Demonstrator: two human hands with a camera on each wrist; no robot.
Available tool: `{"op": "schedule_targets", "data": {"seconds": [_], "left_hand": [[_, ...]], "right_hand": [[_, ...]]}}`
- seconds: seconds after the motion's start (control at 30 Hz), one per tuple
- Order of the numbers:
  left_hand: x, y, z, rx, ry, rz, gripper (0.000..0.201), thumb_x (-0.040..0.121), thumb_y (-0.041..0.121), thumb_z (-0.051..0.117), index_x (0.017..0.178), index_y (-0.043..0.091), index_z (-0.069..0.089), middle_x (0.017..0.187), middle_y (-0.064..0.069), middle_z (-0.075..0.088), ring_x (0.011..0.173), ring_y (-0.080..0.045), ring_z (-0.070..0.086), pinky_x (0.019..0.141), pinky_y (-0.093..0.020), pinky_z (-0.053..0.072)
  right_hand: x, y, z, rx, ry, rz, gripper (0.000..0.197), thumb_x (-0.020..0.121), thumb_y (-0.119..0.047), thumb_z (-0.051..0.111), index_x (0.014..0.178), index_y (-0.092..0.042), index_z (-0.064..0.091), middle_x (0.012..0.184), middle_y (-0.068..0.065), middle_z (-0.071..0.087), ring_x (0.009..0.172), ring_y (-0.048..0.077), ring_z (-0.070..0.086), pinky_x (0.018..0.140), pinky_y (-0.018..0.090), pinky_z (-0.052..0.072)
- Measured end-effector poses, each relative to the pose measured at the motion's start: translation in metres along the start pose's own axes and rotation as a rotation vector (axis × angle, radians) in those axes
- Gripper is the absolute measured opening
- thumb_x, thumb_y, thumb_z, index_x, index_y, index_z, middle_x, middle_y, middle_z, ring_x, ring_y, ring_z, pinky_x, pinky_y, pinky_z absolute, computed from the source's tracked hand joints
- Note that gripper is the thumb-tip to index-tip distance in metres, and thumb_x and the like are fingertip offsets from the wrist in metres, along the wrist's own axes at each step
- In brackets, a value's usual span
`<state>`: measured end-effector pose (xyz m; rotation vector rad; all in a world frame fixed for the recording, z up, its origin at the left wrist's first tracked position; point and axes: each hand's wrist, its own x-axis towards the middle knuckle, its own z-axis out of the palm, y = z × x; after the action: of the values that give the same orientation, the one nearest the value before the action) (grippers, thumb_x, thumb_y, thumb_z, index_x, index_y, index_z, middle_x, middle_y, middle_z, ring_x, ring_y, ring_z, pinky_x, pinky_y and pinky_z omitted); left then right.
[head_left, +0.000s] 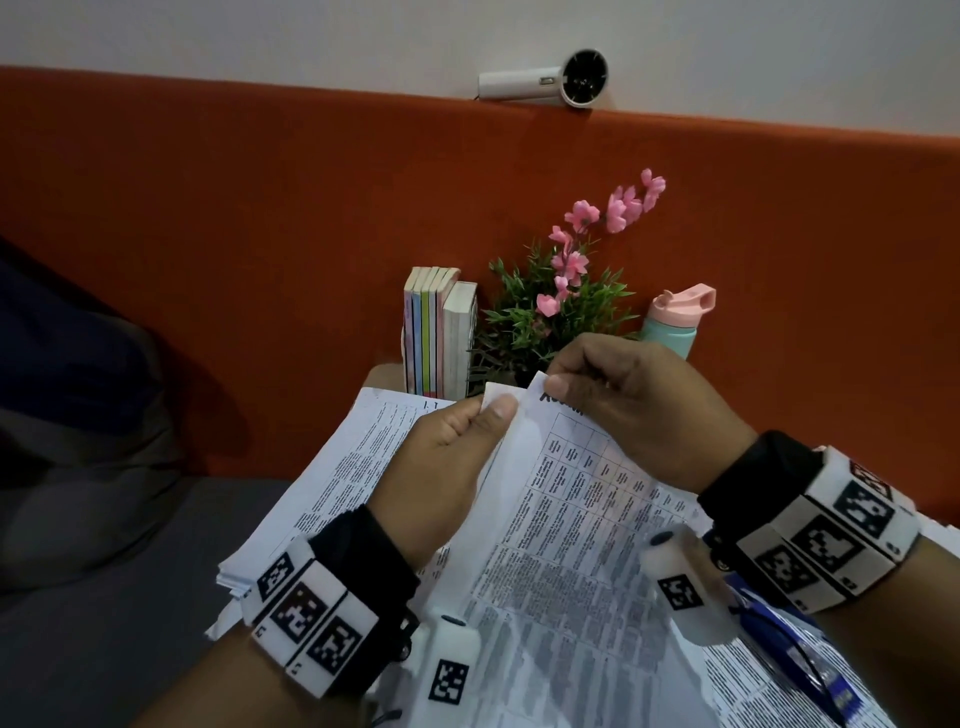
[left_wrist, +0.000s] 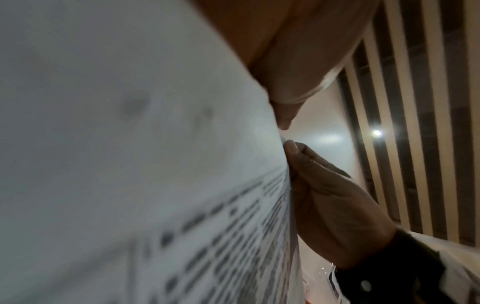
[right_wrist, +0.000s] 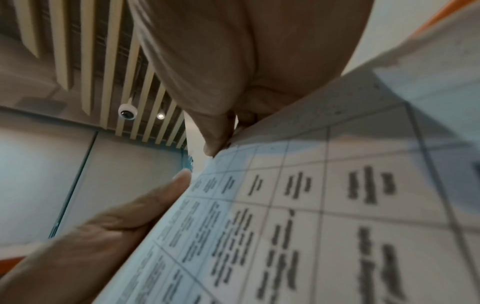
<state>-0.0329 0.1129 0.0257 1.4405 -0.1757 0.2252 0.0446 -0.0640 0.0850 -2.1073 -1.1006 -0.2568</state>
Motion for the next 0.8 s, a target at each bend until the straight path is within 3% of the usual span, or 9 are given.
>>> {"op": "schedule_targets", "data": {"seconds": [0.1,0.2,0.33,0.47,0.57,0.7,0.77,0.8], "left_hand": [[0.001,0.001,-0.004,-0.026,-0.074,-0.068,0.034,0.097,0.036,0.049,0.105,0.015,0.074,0.106,-0.01,0.076,0.1,-0.026,0.072,0.095,-0.043,0.054],[0.004,0.005,-0.002,-0.007,-0.125,-0.056,0.034,0.095,0.034,0.049,0.108,0.011,0.071,0.107,-0.011,0.076,0.099,-0.023,0.072,0.092,-0.035,0.056],[0.003,0.011,0.0,0.024,-0.146,0.046,0.03,0.096,0.029,0.048,0.115,0.017,0.067,0.109,0.006,0.075,0.111,-0.008,0.066,0.097,-0.022,0.049],[0.002,0.013,0.0,0.057,-0.157,0.07,0.028,0.096,0.028,0.048,0.114,0.018,0.067,0.114,0.002,0.074,0.115,-0.014,0.066,0.104,-0.032,0.048],[0.003,0.012,-0.001,0.107,-0.156,0.09,0.026,0.097,0.028,0.047,0.109,0.019,0.068,0.112,0.0,0.074,0.114,-0.012,0.065,0.102,-0.03,0.048],[0.003,0.014,0.002,0.177,-0.166,0.134,0.024,0.098,0.024,0.044,0.108,0.019,0.066,0.103,0.016,0.072,0.112,0.005,0.061,0.093,-0.009,0.042],[0.004,0.011,0.002,0.202,-0.158,0.14,0.026,0.1,0.025,0.043,0.113,0.017,0.065,0.107,0.013,0.072,0.114,0.002,0.06,0.094,-0.009,0.041],[0.004,0.01,0.002,0.218,-0.142,0.134,0.03,0.101,0.031,0.044,0.114,0.016,0.065,0.108,0.007,0.071,0.112,-0.006,0.063,0.095,-0.014,0.042]], "right_hand": [[0.002,-0.005,0.001,-0.048,0.016,-0.073,0.012,0.093,-0.028,0.063,0.091,-0.018,0.069,0.085,-0.007,0.067,0.079,0.01,0.061,0.068,0.035,0.048],[0.007,-0.009,0.005,-0.135,0.074,-0.181,0.015,0.093,-0.033,0.063,0.094,-0.021,0.073,0.088,-0.013,0.064,0.083,0.006,0.06,0.073,0.045,0.049],[0.011,-0.015,0.005,-0.097,0.107,-0.201,0.011,0.089,-0.027,0.07,0.095,-0.021,0.076,0.088,-0.01,0.065,0.083,0.006,0.062,0.073,0.044,0.052],[0.012,-0.019,0.004,-0.052,0.114,-0.181,0.014,0.086,-0.024,0.073,0.097,-0.019,0.079,0.087,-0.007,0.066,0.083,0.007,0.062,0.073,0.042,0.054],[0.011,-0.016,0.006,-0.053,0.122,-0.165,0.018,0.085,-0.028,0.073,0.101,-0.022,0.078,0.087,-0.01,0.066,0.087,0.008,0.06,0.076,0.047,0.051],[0.009,-0.014,0.008,-0.082,0.106,-0.152,0.025,0.086,-0.04,0.065,0.104,-0.028,0.077,0.089,-0.016,0.063,0.092,0.007,0.057,0.081,0.052,0.048],[0.008,-0.014,0.008,-0.09,0.093,-0.155,0.026,0.088,-0.04,0.063,0.107,-0.028,0.077,0.09,-0.016,0.063,0.093,0.007,0.056,0.082,0.052,0.047],[0.007,-0.014,0.007,-0.091,0.09,-0.156,0.027,0.089,-0.039,0.063,0.11,-0.028,0.075,0.092,-0.015,0.063,0.094,0.008,0.057,0.082,0.051,0.047]]}}
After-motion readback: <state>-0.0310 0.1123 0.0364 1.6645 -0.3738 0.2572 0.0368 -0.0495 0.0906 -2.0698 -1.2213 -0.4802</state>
